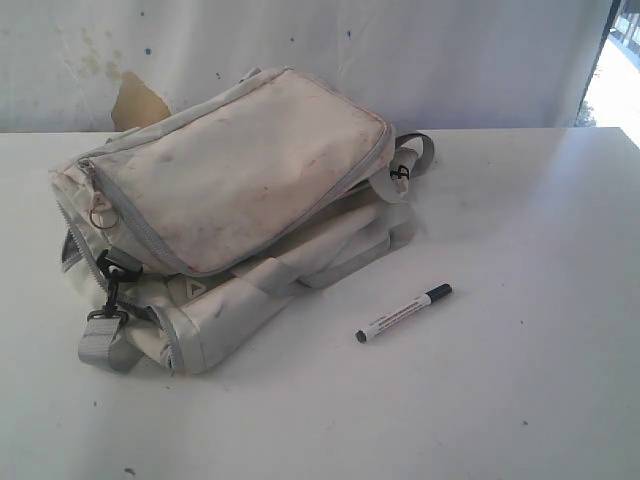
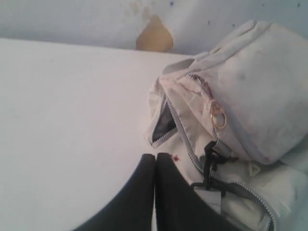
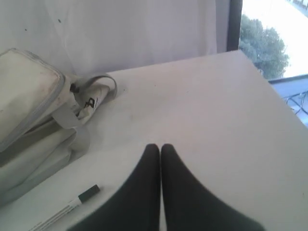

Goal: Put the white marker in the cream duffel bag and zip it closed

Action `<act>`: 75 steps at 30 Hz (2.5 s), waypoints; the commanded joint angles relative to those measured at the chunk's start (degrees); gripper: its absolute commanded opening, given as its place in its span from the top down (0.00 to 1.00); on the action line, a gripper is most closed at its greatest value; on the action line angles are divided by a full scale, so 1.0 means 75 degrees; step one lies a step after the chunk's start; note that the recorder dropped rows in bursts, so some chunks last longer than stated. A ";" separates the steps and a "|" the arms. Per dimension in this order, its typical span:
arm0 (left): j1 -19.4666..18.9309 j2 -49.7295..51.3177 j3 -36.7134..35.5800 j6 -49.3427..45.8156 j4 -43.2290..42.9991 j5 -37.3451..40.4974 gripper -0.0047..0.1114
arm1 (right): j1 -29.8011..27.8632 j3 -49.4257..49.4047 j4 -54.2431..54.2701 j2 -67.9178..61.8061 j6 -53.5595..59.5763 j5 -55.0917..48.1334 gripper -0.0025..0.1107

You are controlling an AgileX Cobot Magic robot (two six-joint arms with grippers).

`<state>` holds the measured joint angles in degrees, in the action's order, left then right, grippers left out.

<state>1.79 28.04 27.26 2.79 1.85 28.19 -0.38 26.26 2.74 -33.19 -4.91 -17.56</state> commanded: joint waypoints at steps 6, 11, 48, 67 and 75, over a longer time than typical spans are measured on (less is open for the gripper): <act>0.0008 0.2028 0.0215 0.0051 0.0656 -0.0278 0.91 | 0.0177 0.0076 0.1461 -0.0986 0.0722 0.0112 0.69; 0.0008 0.3012 0.0827 0.0051 0.0656 -0.0506 0.71 | 0.0639 0.0082 0.1659 -0.1398 0.0899 0.0096 0.65; -0.2019 0.7012 0.3029 -0.2792 0.5705 0.0111 0.49 | 0.4844 0.3565 0.2090 -0.5782 0.1366 -0.0734 0.50; -0.2364 0.9998 0.5113 -0.5213 0.9408 0.2418 0.35 | 0.5933 0.5457 0.2809 -0.7790 0.1366 -0.0843 0.50; -0.2364 1.0672 0.5275 -0.5619 1.0595 0.2756 0.35 | 0.5994 0.5942 0.3118 -0.8385 0.1366 -0.0551 0.50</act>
<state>-15.83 106.59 66.40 -38.02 78.17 47.60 44.40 69.85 25.35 -95.41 4.73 -23.65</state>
